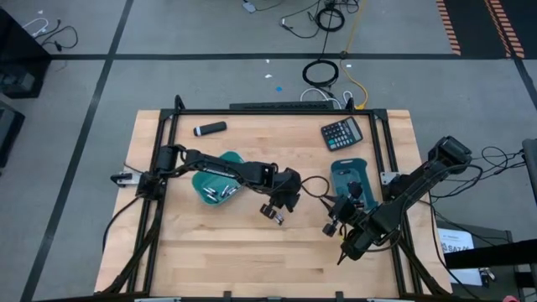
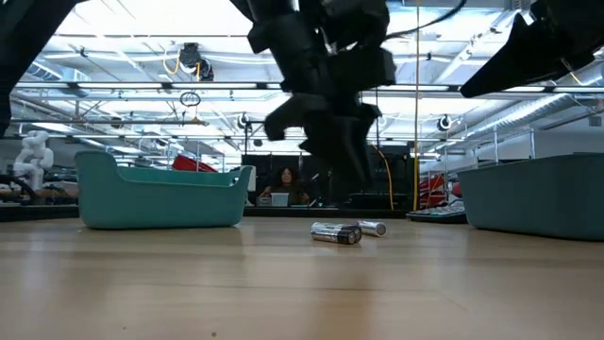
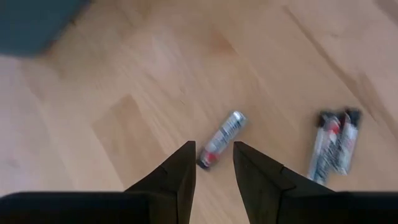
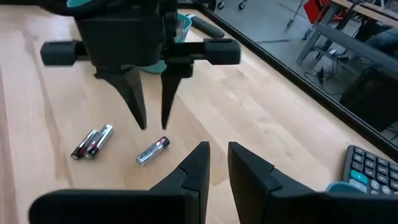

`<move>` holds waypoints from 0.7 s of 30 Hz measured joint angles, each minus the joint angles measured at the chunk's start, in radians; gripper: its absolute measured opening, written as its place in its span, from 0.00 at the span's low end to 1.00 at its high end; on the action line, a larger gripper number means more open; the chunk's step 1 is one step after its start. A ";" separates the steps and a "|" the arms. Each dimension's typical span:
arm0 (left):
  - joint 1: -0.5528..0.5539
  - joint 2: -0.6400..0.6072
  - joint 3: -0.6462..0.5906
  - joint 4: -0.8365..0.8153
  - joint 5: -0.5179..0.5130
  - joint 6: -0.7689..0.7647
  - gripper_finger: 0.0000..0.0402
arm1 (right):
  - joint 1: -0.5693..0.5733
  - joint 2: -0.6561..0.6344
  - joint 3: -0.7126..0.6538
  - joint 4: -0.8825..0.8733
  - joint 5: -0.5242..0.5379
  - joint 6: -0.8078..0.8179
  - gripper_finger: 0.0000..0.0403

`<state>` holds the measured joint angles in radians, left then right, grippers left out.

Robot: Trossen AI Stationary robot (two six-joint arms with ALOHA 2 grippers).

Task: Sort batteries
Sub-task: Put the white battery into the green bin

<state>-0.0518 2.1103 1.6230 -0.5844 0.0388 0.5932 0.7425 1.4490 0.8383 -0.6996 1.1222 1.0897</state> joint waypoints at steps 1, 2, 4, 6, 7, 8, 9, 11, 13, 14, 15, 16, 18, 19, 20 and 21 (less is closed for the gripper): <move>0.004 0.005 0.001 -0.015 0.014 0.008 0.29 | 0.000 0.000 0.000 0.000 -0.001 0.000 0.12; 0.007 0.011 0.003 -0.010 0.022 0.025 0.29 | 0.000 0.000 0.000 0.000 -0.003 0.003 0.12; 0.008 0.017 0.004 -0.009 0.023 0.066 0.29 | 0.000 0.000 0.000 0.004 -0.003 0.002 0.12; 0.008 0.030 0.004 0.006 0.022 0.114 0.29 | 0.000 -0.001 0.000 0.011 -0.003 0.002 0.12; 0.007 0.032 0.004 0.013 0.022 0.141 0.29 | 0.002 0.000 0.000 0.012 -0.003 0.002 0.12; 0.007 0.033 0.004 0.005 0.022 0.163 0.29 | 0.004 0.000 0.000 0.015 -0.003 0.002 0.12; 0.007 0.033 0.003 0.002 0.024 0.185 0.29 | 0.005 -0.001 0.000 0.017 -0.001 0.003 0.12; 0.008 0.032 0.003 0.000 0.041 0.233 0.29 | 0.009 0.000 0.000 0.018 -0.003 0.004 0.12; 0.013 0.032 0.003 -0.010 0.051 0.264 0.29 | 0.012 0.000 0.000 0.026 0.001 0.006 0.12; 0.016 0.032 0.003 -0.012 0.055 0.281 0.29 | 0.012 0.000 0.000 0.028 0.002 0.006 0.12; 0.019 0.032 0.003 -0.012 0.058 0.296 0.29 | 0.012 0.000 0.000 0.033 0.001 0.005 0.12; 0.021 0.032 0.003 -0.012 0.060 0.311 0.29 | 0.012 0.000 0.000 0.040 0.002 0.005 0.12; 0.027 0.032 0.003 -0.011 0.063 0.339 0.29 | 0.012 0.000 0.000 0.041 0.002 0.006 0.12; 0.030 0.032 0.003 -0.009 0.063 0.350 0.29 | 0.012 0.000 0.000 0.043 0.002 0.006 0.12; 0.032 0.032 0.003 -0.004 0.063 0.359 0.29 | 0.012 0.000 0.000 0.045 0.003 0.006 0.12; 0.035 0.032 0.003 0.000 0.066 0.362 0.29 | 0.012 0.000 0.000 0.045 0.004 0.006 0.12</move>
<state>-0.0167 2.1418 1.6264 -0.5847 0.1046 0.9555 0.7547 1.4490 0.8379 -0.6548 1.1259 1.0958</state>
